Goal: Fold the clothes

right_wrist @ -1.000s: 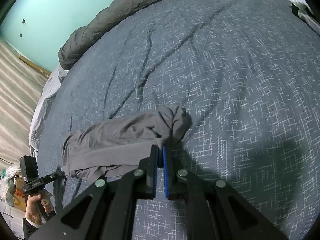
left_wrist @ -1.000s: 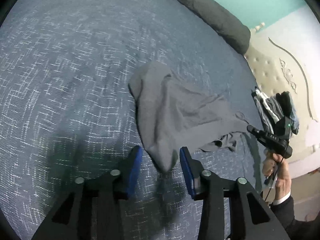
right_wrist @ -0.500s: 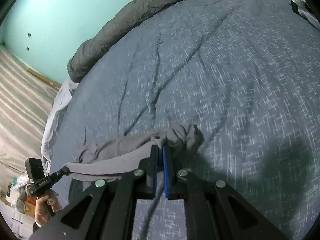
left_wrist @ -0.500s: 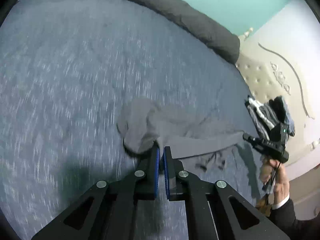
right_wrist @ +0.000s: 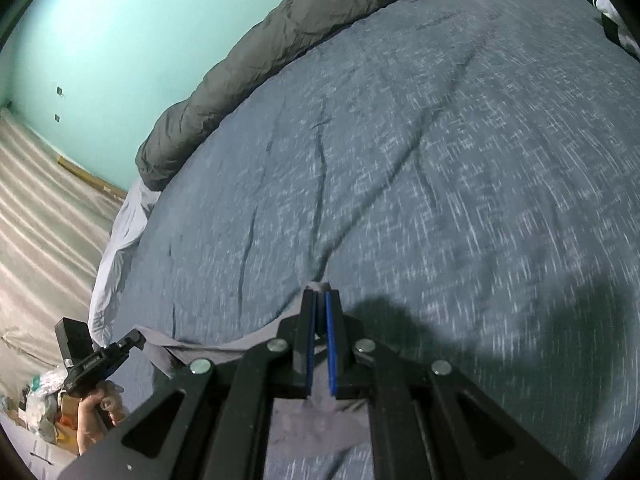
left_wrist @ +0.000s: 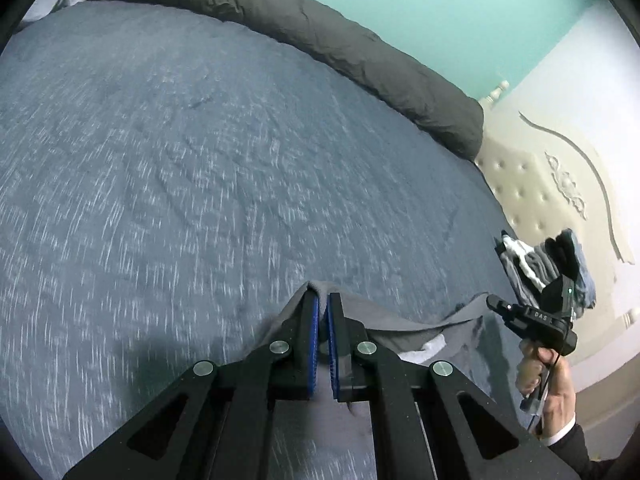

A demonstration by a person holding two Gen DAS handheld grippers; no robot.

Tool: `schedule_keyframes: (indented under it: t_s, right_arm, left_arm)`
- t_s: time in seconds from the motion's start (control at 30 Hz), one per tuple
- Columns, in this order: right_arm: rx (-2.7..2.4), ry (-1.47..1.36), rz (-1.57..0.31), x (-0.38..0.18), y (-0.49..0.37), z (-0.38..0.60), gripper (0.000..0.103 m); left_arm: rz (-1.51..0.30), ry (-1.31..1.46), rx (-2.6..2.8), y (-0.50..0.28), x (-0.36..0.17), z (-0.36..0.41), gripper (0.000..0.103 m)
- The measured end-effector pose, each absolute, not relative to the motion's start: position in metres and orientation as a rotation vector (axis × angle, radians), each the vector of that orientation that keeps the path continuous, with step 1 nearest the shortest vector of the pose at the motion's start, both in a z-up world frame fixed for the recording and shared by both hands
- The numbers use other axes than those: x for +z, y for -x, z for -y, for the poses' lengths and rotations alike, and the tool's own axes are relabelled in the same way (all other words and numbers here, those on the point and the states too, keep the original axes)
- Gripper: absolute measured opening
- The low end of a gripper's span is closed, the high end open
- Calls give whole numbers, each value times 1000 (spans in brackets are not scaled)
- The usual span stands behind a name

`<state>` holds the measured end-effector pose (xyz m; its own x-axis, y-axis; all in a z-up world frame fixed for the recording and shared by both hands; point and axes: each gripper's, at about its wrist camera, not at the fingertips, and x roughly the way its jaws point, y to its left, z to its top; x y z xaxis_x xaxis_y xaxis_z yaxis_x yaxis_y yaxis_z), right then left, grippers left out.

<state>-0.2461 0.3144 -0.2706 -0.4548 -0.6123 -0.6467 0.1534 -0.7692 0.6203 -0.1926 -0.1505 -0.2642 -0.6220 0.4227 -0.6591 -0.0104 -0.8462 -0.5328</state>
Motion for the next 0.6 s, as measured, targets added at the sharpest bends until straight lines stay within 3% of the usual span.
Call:
schedule_keyframes:
  t_s: [0.6]
  right_arm:
    - [-2240, -1277, 770, -283, 298, -312, 4]
  left_arm:
    - [745, 1223, 2537, 257, -276, 159, 4]
